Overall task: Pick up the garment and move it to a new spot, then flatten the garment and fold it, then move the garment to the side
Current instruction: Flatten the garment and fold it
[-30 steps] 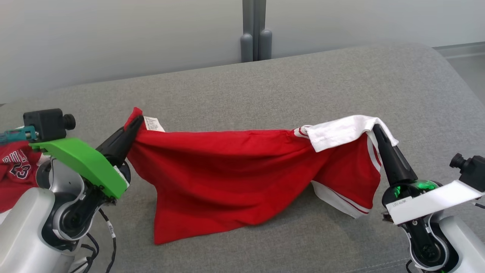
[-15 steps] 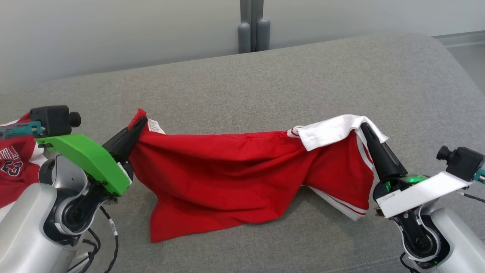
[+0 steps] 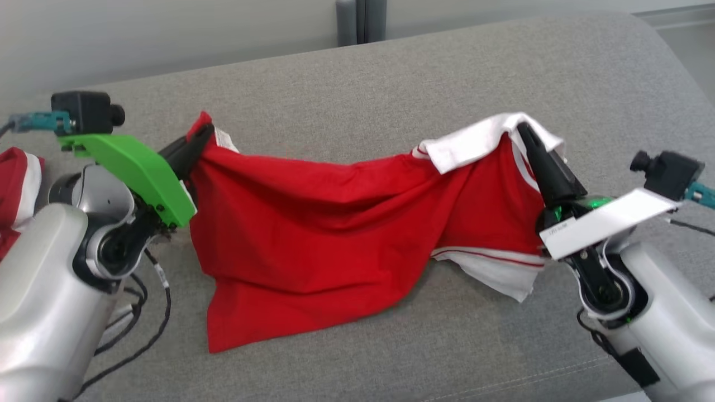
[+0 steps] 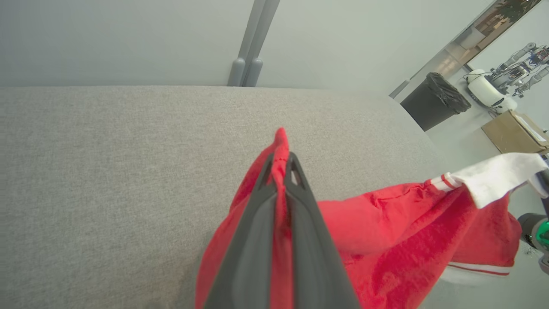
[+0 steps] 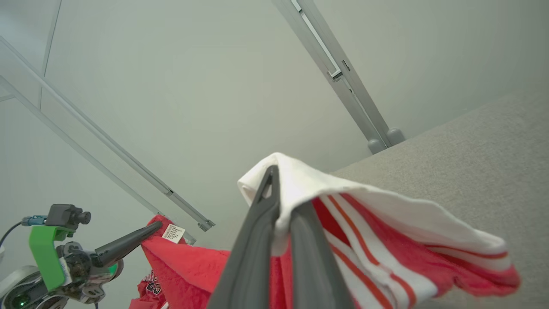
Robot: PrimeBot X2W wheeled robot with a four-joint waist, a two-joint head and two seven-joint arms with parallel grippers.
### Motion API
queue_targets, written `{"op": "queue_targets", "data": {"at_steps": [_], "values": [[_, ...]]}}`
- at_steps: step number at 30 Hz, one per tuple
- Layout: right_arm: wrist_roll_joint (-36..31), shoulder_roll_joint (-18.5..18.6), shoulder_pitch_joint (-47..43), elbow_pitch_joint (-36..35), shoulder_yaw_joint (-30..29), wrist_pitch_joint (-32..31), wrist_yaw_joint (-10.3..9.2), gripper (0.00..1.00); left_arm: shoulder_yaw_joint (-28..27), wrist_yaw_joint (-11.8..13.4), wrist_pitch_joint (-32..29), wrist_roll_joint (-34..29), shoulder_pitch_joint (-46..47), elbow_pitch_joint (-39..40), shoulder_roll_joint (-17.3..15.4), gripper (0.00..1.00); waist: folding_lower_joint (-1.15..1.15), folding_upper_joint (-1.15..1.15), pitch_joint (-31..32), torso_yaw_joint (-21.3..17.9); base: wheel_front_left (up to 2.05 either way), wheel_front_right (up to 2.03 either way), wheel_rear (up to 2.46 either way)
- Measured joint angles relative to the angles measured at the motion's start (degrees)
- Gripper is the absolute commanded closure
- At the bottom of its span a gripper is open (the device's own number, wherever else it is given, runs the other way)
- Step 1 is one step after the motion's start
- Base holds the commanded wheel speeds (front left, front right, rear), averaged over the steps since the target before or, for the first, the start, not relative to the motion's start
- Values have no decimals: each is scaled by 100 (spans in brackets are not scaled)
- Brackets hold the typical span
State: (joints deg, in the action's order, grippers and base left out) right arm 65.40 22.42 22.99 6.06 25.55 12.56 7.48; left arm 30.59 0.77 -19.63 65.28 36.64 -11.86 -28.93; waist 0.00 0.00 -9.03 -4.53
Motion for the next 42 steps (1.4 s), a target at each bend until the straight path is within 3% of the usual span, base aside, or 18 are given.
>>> {"op": "queue_targets", "data": {"at_steps": [7,12,16,19,23,32,42], "values": [[204,-319,1934,847,471,12,0,100,121,-144,-180,-437,1632,-1307,266,100,0,0,-392,-141,0,0,0],[198,-503,3195,1460,580,171,-1,100,-89,-360,721,-827,2860,-2120,511,100,0,0,-599,-261,0,0,0],[-38,-509,3662,1572,450,241,0,100,-156,-620,1176,-823,3222,-2577,726,100,0,0,-611,-278,0,0,0],[-247,-468,3444,1416,421,248,0,100,2,-750,1221,-779,3081,-2737,847,100,0,0,-567,-212,0,0,0],[-367,-272,2519,1257,849,247,0,100,180,-791,1255,-498,2291,-2653,839,100,0,0,-461,-66,0,0,0],[-244,36,988,942,869,247,0,100,181,-802,1693,-41,485,-1395,446,100,0,0,-246,104,0,0,0],[-134,145,-452,426,453,248,0,100,77,60,2237,60,-1578,653,37,100,0,0,42,205,0,0,0]]}}
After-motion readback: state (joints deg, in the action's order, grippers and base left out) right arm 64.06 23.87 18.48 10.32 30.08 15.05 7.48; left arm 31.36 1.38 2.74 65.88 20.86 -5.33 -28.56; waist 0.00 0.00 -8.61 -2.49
